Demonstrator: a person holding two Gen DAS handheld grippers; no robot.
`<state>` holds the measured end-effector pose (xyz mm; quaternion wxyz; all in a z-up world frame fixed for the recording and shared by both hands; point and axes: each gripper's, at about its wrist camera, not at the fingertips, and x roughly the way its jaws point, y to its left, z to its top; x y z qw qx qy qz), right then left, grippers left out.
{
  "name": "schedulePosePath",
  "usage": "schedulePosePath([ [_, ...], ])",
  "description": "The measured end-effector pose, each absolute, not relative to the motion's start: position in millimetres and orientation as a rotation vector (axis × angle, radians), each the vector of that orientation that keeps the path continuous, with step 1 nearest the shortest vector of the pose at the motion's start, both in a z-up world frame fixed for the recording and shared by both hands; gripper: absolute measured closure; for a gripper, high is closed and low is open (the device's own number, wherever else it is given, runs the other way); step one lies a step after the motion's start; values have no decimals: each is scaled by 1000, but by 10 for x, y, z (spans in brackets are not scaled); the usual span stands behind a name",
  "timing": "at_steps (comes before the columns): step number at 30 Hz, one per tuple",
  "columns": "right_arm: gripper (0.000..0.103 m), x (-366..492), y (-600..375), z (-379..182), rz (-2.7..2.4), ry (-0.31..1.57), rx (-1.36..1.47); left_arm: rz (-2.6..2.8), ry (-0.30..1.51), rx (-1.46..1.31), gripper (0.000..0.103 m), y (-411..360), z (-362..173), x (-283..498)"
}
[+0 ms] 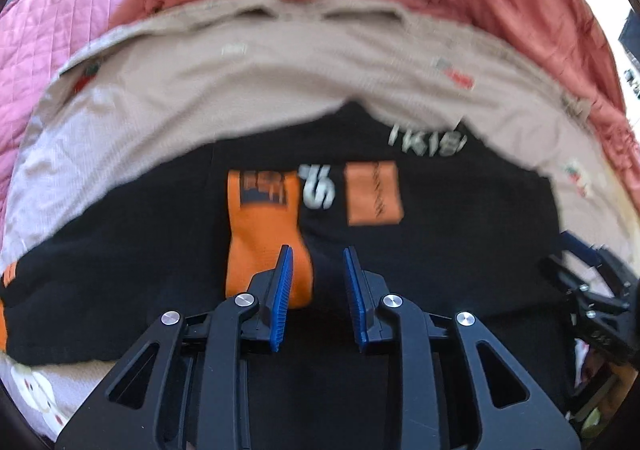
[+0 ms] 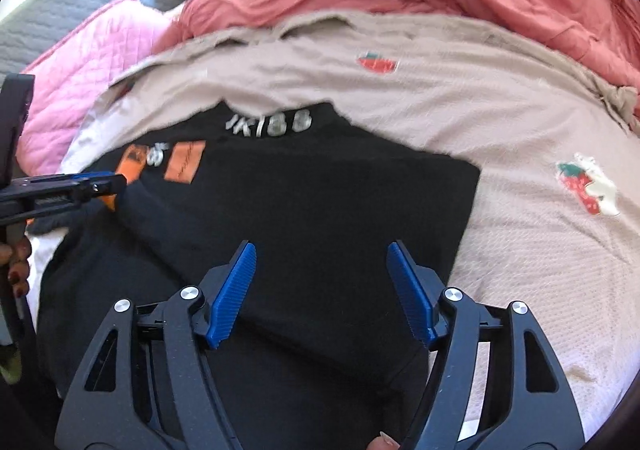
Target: Fold small clothes
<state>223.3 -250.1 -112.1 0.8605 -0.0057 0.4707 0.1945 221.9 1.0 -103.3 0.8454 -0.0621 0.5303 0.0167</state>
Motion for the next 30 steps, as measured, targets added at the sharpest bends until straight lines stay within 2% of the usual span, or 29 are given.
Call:
schedulePosePath([
  [4, 42, 2277, -2528, -1364, 362, 1097, -35, 40, 1149, -173, 76, 123, -1258, 2152],
  [11, 41, 2268, -2488, -1364, 368, 1095, -52, 36, 1125, -202, 74, 177, -1255, 2111],
  [20, 32, 2239, -2545, -1041, 411, 962, 23, 50, 1056, -199, 53, 146, -921, 1977],
  [23, 26, 2252, -2540, -950, 403, 911, 4, 61, 1032, -182, 51, 132, -822, 2005],
  [24, 26, 2270, -2532, -938, 394, 903, -10, 58, 1024, -187, 48, 128, -794, 2016],
  [25, 25, 2276, -2532, -927, 388, 897, -23, 55, 1021, -193, 40, 123, -776, 2018],
  [30, 25, 2424, -2566, -887, 364, 869, -47, 33, 1008, -149, 38, -22, -696, 2131],
])
